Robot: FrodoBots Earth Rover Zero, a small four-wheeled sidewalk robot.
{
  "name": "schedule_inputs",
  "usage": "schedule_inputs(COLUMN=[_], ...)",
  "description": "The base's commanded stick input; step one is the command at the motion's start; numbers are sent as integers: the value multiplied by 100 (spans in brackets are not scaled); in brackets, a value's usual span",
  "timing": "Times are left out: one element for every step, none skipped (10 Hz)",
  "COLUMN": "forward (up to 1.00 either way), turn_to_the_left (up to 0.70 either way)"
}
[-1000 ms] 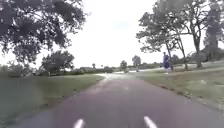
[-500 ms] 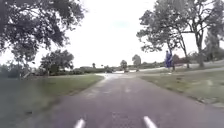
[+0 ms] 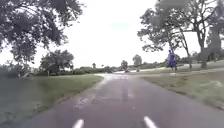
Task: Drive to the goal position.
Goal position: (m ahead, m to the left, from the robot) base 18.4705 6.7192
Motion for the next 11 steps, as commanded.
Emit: schedule_inputs(forward=[70,70,70,70,70,70,70,70,70,70,70], turn_to_the_left=[0,0,0,0,0,0,0,0,0,0,0])
